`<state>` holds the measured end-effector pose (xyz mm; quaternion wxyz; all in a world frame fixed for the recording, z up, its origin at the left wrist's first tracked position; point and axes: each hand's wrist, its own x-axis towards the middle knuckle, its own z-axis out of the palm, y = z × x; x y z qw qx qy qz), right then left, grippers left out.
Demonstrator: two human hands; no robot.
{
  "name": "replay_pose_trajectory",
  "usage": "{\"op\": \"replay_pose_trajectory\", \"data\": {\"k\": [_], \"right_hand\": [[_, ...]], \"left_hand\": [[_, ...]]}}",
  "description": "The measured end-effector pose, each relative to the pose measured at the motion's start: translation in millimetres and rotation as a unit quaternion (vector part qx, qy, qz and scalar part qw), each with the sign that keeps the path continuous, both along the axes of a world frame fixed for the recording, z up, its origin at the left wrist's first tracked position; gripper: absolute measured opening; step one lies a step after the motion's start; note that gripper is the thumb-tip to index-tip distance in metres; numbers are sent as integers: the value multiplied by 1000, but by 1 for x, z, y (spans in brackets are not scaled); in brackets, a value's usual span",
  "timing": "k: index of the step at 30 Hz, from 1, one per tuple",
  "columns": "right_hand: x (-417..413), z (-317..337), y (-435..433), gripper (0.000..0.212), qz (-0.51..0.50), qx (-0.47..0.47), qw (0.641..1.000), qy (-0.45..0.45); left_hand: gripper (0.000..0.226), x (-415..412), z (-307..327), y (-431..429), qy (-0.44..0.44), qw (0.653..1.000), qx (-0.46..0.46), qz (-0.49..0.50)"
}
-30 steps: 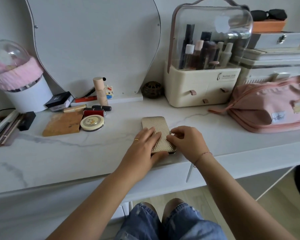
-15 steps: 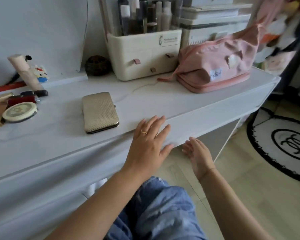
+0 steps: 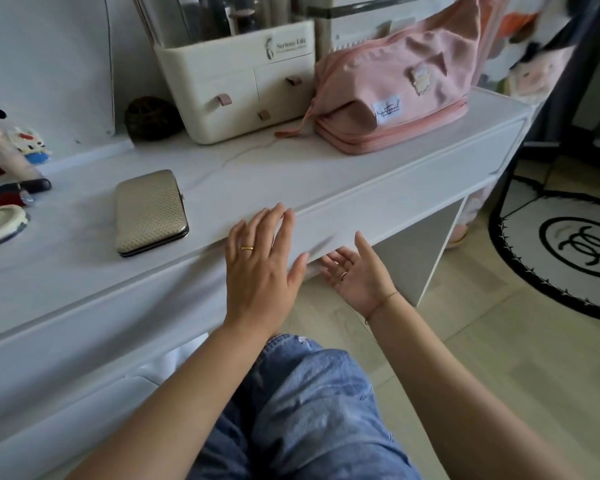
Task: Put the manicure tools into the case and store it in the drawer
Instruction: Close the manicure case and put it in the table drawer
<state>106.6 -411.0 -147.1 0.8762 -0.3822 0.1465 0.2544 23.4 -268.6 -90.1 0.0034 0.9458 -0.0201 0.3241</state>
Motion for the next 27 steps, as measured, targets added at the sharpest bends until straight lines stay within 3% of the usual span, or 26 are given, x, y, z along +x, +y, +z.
{"op": "replay_pose_trajectory", "data": {"k": [6,8,9,10,12,13,16,18,22,27], "right_hand": [[-17,-7,-16,52,3,-8,1000,-18],[-28,-6,-27,50,16,-77,995,-54],[-32,-3,-33,49,10,-171,980,-100],[-35,0,-40,48,-17,-296,941,-161],[-35,7,-52,51,-126,-527,794,-278],[-34,14,-57,57,-168,-592,720,-321],[-27,32,-64,62,-144,-665,575,-455],[-26,35,-68,57,-93,-682,526,-500],[-32,40,-77,47,-98,-680,516,-512],[-55,44,-87,45,-141,-672,554,-471]], "left_hand": [[49,-1,2,0,5,999,-28,-17],[45,-2,3,-1,-12,998,-58,-34],[42,-2,3,-3,-25,996,-73,-47],[40,-2,4,-5,-38,994,-84,-58],[35,-4,5,-11,-49,992,-94,-74],[32,-5,7,-15,-51,990,-104,-82],[23,-13,8,-25,-51,981,-156,-105],[21,-18,6,-28,-43,978,-176,-105],[27,-26,9,-31,-25,977,-186,-102],[43,-41,25,-45,-20,970,-183,-156]]}}
